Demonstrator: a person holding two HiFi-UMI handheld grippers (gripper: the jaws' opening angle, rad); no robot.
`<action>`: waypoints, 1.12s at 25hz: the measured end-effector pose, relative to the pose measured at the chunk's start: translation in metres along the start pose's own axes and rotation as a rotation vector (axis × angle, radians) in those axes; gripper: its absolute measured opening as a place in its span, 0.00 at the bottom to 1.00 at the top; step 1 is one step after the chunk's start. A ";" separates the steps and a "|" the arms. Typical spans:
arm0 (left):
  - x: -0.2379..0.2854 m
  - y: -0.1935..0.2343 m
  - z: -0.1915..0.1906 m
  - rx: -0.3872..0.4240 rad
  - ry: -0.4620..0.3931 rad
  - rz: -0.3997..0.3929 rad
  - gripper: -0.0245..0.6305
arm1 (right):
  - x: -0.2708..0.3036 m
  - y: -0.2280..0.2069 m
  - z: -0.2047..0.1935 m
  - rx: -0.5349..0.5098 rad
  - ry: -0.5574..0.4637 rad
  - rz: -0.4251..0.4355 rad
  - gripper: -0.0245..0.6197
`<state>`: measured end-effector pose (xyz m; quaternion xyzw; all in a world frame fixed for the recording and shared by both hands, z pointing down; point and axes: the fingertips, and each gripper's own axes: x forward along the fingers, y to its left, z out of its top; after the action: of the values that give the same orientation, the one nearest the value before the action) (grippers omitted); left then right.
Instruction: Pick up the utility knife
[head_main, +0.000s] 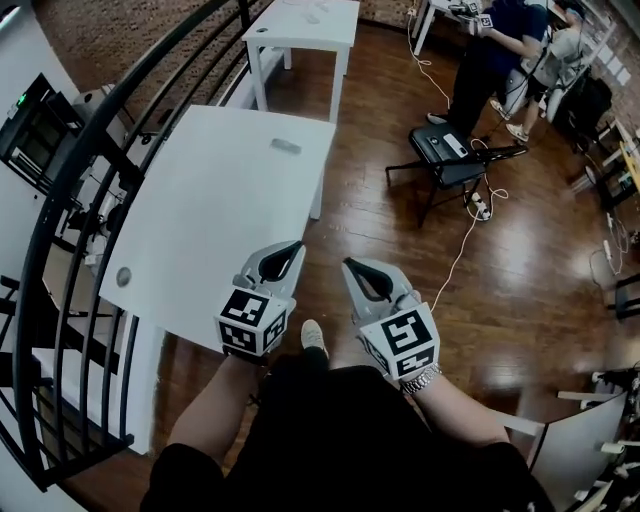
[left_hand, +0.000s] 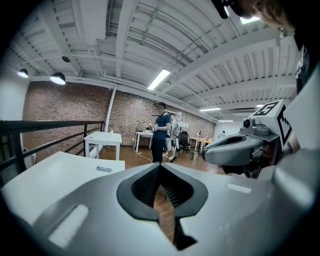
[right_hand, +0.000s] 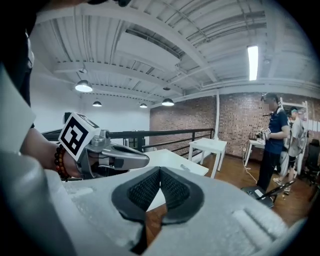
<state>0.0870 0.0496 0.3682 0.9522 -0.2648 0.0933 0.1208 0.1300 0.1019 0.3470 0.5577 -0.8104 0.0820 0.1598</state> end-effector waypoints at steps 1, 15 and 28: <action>0.007 0.010 0.002 -0.012 -0.006 0.008 0.06 | 0.012 -0.006 0.004 -0.014 0.009 0.010 0.03; 0.037 0.121 0.003 -0.153 -0.011 0.214 0.06 | 0.173 -0.042 0.032 -0.140 0.101 0.244 0.03; 0.137 0.208 -0.010 -0.238 0.082 0.353 0.06 | 0.314 -0.125 0.001 -0.171 0.223 0.405 0.10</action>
<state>0.0917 -0.1866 0.4484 0.8655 -0.4314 0.1197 0.2246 0.1430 -0.2193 0.4505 0.3557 -0.8871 0.1042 0.2751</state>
